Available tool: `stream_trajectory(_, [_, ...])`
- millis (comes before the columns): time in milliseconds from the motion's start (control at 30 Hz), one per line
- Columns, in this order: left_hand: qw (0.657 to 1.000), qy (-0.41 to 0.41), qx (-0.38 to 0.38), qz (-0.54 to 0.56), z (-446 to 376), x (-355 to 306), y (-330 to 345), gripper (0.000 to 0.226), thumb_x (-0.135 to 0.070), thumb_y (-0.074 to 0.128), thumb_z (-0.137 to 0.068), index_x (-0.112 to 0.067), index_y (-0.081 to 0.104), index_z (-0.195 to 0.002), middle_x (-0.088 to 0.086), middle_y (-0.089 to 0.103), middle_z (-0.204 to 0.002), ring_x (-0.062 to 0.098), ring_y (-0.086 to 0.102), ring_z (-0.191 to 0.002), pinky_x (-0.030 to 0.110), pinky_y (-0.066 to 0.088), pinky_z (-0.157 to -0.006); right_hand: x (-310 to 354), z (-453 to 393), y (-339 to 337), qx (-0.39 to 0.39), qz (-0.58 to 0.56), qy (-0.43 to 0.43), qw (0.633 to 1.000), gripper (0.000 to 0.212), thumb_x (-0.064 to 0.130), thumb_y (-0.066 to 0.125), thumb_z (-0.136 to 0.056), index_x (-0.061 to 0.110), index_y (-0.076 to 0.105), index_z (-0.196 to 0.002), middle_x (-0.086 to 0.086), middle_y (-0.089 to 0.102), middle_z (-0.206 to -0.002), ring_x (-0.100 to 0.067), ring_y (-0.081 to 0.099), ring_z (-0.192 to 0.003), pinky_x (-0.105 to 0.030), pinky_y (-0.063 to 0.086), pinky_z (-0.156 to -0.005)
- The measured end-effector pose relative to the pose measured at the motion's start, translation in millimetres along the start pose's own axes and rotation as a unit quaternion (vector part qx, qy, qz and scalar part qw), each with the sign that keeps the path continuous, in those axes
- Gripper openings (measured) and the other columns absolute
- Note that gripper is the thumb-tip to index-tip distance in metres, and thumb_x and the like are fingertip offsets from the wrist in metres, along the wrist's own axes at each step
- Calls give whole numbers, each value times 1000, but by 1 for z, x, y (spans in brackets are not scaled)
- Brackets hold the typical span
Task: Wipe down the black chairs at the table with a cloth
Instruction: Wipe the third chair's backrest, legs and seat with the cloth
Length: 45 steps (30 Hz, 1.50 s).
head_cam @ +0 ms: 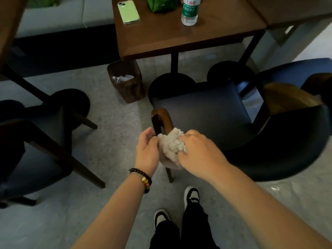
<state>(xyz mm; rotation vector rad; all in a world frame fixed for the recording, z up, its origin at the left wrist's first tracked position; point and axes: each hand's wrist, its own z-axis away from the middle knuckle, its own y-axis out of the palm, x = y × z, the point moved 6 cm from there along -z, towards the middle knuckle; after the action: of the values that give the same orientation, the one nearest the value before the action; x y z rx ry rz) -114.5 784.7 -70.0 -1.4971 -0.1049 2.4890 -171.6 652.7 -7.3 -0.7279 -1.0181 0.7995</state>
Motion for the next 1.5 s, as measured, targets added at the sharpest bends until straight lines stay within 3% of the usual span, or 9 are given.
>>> stream_trajectory(133, [994,66,43,-80,18,-12,29,41,-19,42,-102,-23,41,-142,-6,41,-146,2,38,-123,17,30,-98,-46,23,-27,-35,146,88,985,37,36,54,-84,13,62,-113,-7,50,-121,-29,47,-112,-40,42,-85])
stream_trajectory(300, [995,47,-2,-91,24,-11,57,49,-26,45,-100,-21,34,-147,2,29,-154,19,32,-140,42,27,-117,-40,54,1,-73,111,-23,991,66,54,29,-85,26,36,-145,-6,40,-140,-29,38,-130,-48,37,-104])
stream_trajectory(467, [995,25,-83,-47,20,-15,73,54,-21,47,-97,-4,33,-147,10,26,-156,27,33,-139,44,27,-116,-59,46,0,-99,65,-80,990,45,48,49,-90,25,50,-130,-2,53,-124,-24,53,-109,-37,43,-83])
stream_trajectory(667, [991,2,-105,-79,20,-3,76,59,-27,48,-99,-14,24,-152,3,21,-158,22,38,-133,32,30,-112,-118,72,-31,-67,57,-89,992,9,37,57,-89,29,56,-90,10,40,-84,-17,52,-81,-25,28,-54])
stream_trajectory(867, [974,70,-115,-181,29,3,86,61,-21,46,-99,-19,19,-154,-2,1,-161,24,17,-146,39,22,-119,-106,49,-12,-6,44,-56,997,70,75,53,-75,45,39,-137,7,49,-129,-23,54,-111,-38,42,-80])
stream_trajectory(933, [974,70,-105,-190,26,4,85,63,-22,47,-99,-19,17,-154,-3,1,-161,23,15,-147,40,21,-119,-97,43,-1,6,82,-79,993,76,70,50,-82,45,24,-148,4,43,-144,-26,50,-122,-41,42,-84])
stream_trajectory(1133, [970,78,-102,-206,25,5,85,62,-23,46,-99,-19,19,-154,-3,1,-161,23,16,-147,40,23,-119,-131,71,-20,-1,52,-144,988,56,46,51,-89,43,38,-144,8,49,-135,-17,51,-118,-38,41,-89])
stream_trajectory(1367, [969,71,-68,-229,33,8,83,61,-29,42,-101,-21,15,-154,-4,-7,-162,22,14,-148,34,22,-116,-119,85,-10,-145,40,-122,981,48,37,62,-88,34,54,-135,9,55,-127,-18,54,-112,-35,47,-87])
stream_trajectory(1500, [963,73,-49,-255,56,2,69,64,-31,43,-101,-21,11,-155,6,14,-161,26,26,-144,41,26,-117,-125,89,-19,-122,-74,-98,985,45,29,62,-90,32,55,-135,10,56,-129,-11,52,-117,-28,42,-92])
